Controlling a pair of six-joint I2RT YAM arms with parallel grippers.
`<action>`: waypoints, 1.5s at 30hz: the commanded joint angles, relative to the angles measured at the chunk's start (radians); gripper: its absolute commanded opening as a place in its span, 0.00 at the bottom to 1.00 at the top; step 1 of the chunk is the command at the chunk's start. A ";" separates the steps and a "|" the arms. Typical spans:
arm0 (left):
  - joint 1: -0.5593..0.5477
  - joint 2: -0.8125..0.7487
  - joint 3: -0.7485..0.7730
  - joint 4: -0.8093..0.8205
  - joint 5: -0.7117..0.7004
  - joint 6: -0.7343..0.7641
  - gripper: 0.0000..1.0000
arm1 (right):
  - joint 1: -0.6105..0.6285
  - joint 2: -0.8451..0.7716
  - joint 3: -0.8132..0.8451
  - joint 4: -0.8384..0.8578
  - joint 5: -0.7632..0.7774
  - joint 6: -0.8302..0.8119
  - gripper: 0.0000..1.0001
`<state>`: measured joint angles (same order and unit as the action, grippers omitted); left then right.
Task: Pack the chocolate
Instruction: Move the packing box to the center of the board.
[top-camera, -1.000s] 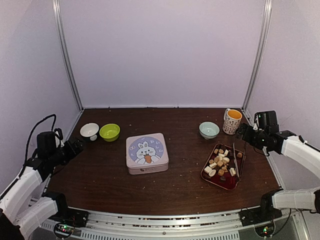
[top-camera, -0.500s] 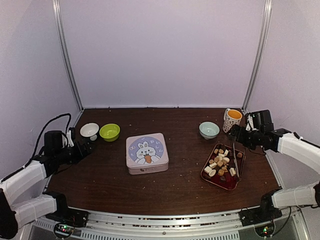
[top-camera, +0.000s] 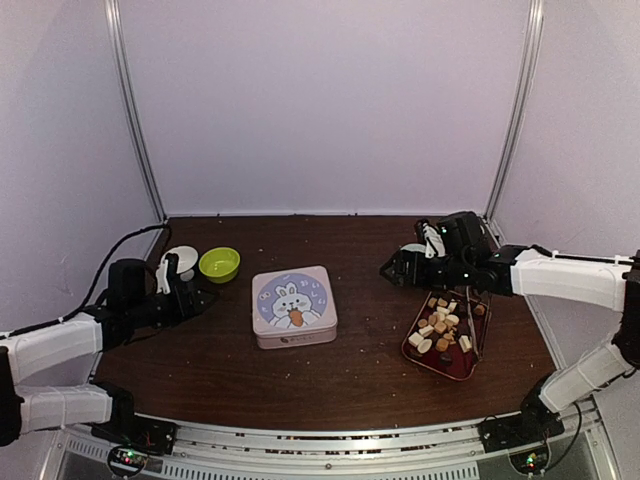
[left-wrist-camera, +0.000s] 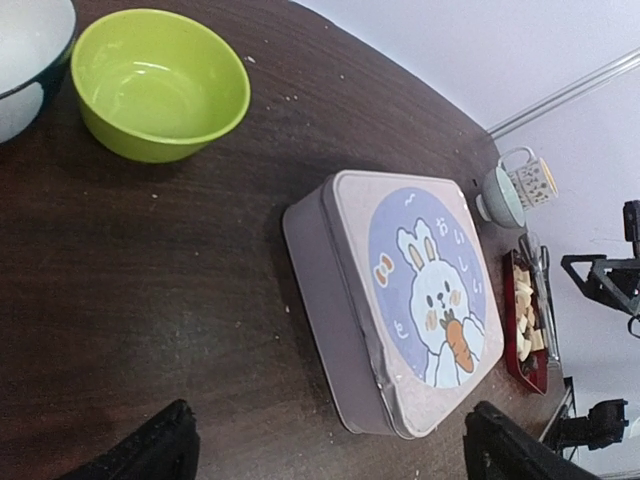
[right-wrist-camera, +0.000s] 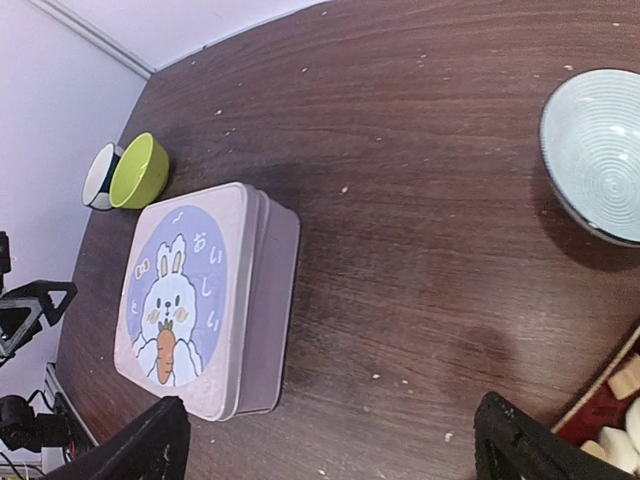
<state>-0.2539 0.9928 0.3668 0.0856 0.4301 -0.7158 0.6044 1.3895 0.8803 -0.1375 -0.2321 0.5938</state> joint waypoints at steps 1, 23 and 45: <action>-0.048 0.056 0.023 0.132 0.025 0.007 0.95 | 0.073 0.092 0.079 0.081 -0.002 0.055 1.00; -0.120 0.269 0.044 0.287 0.000 -0.039 0.98 | 0.181 0.351 0.260 0.090 0.005 0.109 1.00; -0.179 0.535 0.184 0.357 0.044 -0.052 0.80 | 0.209 0.558 0.372 0.151 -0.096 0.187 0.82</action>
<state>-0.4095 1.4860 0.5201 0.3779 0.4492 -0.7647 0.8032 1.9144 1.2263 -0.0090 -0.3000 0.7433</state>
